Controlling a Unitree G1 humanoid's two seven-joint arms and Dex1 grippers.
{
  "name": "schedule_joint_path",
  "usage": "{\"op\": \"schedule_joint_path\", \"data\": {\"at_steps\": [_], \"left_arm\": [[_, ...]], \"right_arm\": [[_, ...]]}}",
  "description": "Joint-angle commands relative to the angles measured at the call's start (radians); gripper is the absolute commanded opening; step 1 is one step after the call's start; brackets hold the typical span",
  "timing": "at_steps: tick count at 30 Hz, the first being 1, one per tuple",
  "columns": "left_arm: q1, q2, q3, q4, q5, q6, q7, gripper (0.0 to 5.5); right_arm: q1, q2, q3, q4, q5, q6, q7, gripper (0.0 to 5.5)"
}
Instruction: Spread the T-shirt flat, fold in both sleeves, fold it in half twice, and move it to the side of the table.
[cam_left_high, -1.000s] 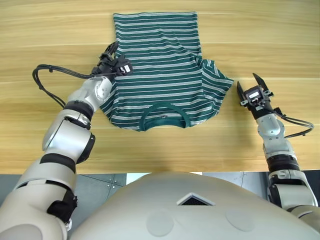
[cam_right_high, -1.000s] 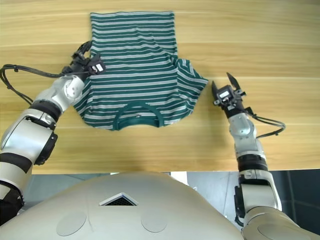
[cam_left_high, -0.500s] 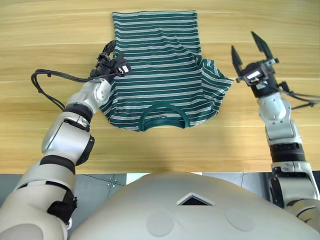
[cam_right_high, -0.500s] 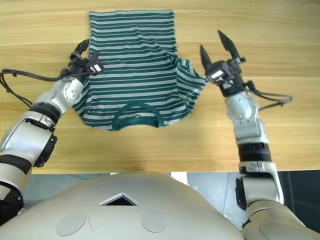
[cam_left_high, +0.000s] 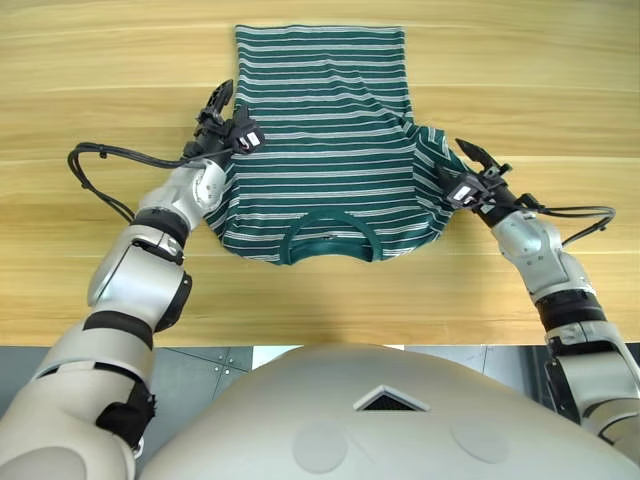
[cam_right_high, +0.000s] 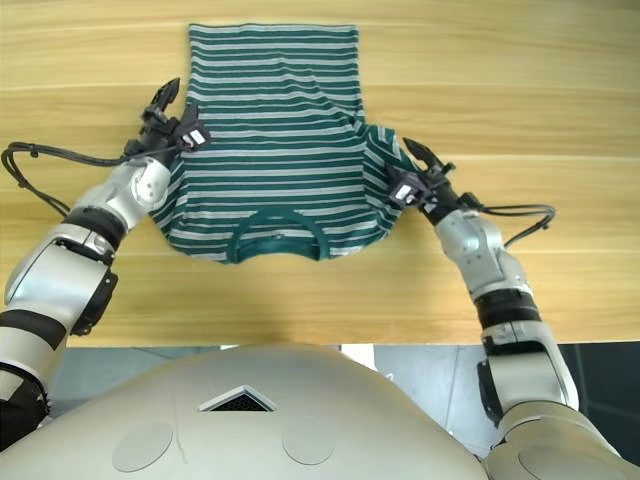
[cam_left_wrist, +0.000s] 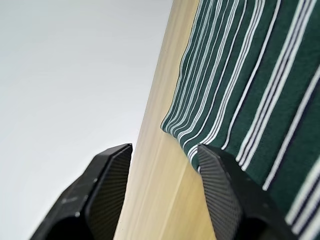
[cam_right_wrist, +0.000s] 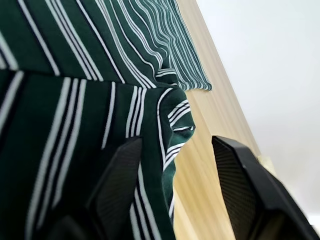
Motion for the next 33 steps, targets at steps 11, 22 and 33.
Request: {"op": "schedule_joint_path", "data": {"at_steps": [11, 22, 33], "left_arm": [[0.059, -0.037, -0.034, 0.029, 0.021, -0.006, -0.049, 2.40], [0.043, 0.002, -0.012, -0.081, 0.030, -0.034, 0.073, 2.40], [0.168, 0.100, 0.200, -0.413, -0.176, -0.211, 0.023, 2.40]], "right_arm": [[-0.057, 0.109, -0.090, -0.136, 0.240, -0.051, -0.019, 2.58], [-0.017, 0.044, 0.027, -0.126, 0.167, -0.073, 0.175, 2.58], [0.052, 0.027, 0.080, 0.044, 0.020, -0.045, 0.080, 2.58]]}}
